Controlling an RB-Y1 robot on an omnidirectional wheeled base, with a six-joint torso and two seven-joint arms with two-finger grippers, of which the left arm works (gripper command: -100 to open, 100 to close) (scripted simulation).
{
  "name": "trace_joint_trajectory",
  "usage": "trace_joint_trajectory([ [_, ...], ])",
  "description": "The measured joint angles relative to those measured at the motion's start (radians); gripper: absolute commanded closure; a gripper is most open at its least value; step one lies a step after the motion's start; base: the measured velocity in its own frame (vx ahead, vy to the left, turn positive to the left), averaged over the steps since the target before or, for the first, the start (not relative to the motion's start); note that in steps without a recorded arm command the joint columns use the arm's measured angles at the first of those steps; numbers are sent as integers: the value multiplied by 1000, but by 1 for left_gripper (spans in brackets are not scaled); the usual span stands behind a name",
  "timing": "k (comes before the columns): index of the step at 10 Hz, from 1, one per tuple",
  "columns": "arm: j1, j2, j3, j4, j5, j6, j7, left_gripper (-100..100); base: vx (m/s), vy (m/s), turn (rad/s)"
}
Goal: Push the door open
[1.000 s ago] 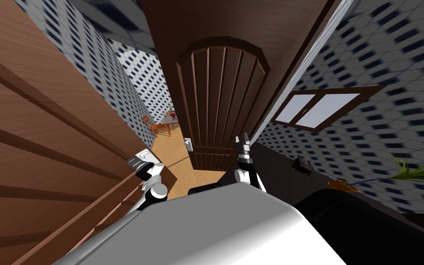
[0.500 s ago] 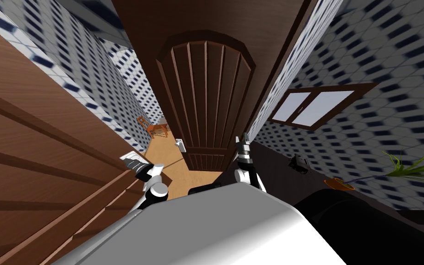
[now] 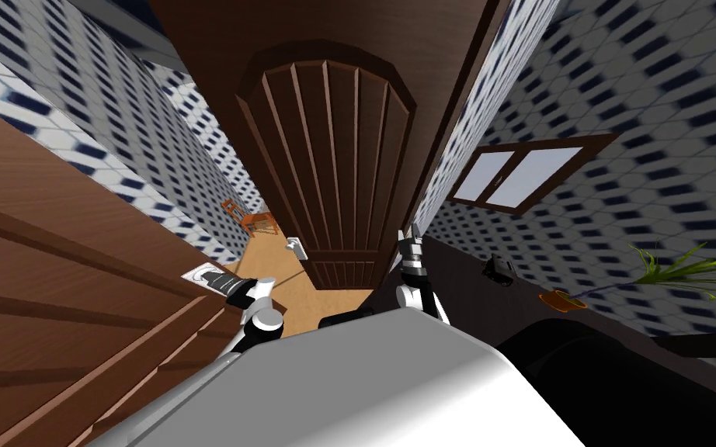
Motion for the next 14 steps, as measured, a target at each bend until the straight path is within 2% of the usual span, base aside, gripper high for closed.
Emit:
trace_joint_trajectory([
  [1, 2, 10, 8, 7, 3, -13, -1, -100, 40, 263, -186],
  [3, 9, 8, 27, 4, 10, -37, -6, -100, 58, 280, -208],
  [4, 7, 7, 36, 22, 14, -60, -8, -100, 67, 239, -196],
  [5, 6, -2, 46, 27, 17, -76, -12, -100, 26, 103, -42],
  [6, 5, -3, 47, 27, 18, -79, -13, 100, -4, -11, 33],
  [10, 8, -3, 48, 30, 19, -74, -11, 100, -7, -26, 5],
  [12, 9, -5, 49, 31, 19, -74, -12, 100, 3, 49, -46],
  [13, 5, -4, 67, 38, 26, -80, -21, 100, 1, 149, -155],
  [14, 1, -14, 89, 21, 36, -85, -39, 100, 35, 171, -151],
])
